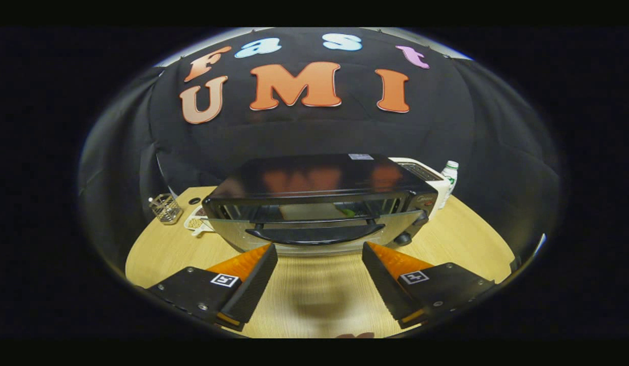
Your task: Open the toaster oven, put the food inside, and close the toaster oven door.
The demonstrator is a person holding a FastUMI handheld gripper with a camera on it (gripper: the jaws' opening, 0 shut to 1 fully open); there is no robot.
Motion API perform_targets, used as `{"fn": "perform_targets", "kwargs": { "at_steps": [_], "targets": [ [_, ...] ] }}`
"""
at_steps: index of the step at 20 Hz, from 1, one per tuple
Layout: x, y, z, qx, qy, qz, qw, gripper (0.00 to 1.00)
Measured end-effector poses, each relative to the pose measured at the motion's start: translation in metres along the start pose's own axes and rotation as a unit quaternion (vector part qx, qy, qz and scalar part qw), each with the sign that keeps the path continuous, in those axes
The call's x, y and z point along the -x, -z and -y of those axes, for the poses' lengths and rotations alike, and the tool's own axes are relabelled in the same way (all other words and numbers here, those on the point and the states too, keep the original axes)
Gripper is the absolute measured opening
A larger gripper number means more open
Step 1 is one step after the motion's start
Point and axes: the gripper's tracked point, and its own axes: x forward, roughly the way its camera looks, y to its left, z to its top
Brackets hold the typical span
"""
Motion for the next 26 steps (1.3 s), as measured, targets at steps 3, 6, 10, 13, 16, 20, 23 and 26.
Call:
{"fn": "perform_targets", "kwargs": {
  "at_steps": [3, 6, 10, 13, 16, 20, 23, 26],
  "targets": [
    [-0.003, -0.016, 0.007, 0.001, 0.010, 0.012, 1.000, 0.99],
    [0.003, -0.036, 0.009, -0.007, 0.011, 0.018, 1.000, 0.99],
    [0.020, -0.089, 0.014, -0.015, 0.001, 0.050, 0.999, 0.99],
    [0.038, -0.146, 0.028, -0.007, 0.011, 0.091, 0.996, 0.99],
    [0.065, -0.195, 0.037, -0.007, 0.017, 0.126, 0.992, 0.99],
    [0.105, -0.249, 0.049, -0.002, 0.018, 0.164, 0.986, 0.99],
    [0.131, -0.276, 0.063, 0.012, 0.032, 0.179, 0.983, 0.99],
    [0.157, -0.302, 0.062, 0.016, 0.023, 0.205, 0.978, 0.99]
  ]
}}
